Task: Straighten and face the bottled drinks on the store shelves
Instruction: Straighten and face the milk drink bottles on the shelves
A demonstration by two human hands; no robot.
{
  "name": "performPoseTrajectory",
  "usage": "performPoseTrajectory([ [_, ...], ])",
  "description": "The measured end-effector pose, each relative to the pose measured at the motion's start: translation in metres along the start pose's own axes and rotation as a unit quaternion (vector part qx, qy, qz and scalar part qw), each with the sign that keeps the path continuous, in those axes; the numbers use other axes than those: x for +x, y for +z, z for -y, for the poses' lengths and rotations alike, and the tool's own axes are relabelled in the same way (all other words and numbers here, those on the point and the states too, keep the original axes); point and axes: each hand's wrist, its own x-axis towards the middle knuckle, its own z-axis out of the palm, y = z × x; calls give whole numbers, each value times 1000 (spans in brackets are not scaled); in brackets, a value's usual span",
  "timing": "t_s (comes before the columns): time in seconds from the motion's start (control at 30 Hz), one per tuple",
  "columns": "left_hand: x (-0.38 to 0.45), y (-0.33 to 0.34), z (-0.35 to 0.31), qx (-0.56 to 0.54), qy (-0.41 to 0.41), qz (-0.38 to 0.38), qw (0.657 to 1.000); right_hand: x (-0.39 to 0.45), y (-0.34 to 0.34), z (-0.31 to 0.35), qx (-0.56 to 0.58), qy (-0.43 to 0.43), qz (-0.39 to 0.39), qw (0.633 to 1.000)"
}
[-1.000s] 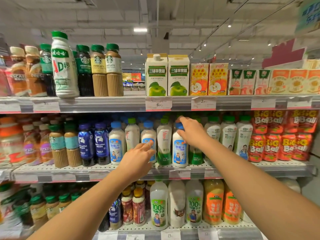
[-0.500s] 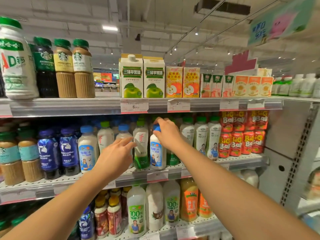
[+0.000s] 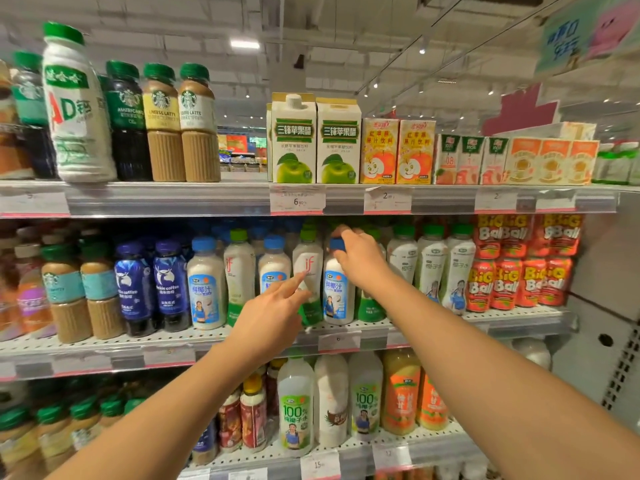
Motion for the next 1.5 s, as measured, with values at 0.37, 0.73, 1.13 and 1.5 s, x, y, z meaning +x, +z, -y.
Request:
performPoseTrajectory([
  [0.37, -11, -21, 28, -3, -39, -94, 995, -13, -9, 36, -96, -133, -58, 985],
  [0.73, -44, -36, 78, 8, -69, -141, 988, 15, 43, 132, -19, -125, 70, 990],
  [1.13, -53, -49, 106, -17, -114, -154, 981, -18, 56, 135, 167, -53, 29, 984],
  [1.5, 1, -53, 45, -101, -78, -136, 982, -99, -17, 39, 340, -8, -15, 940],
])
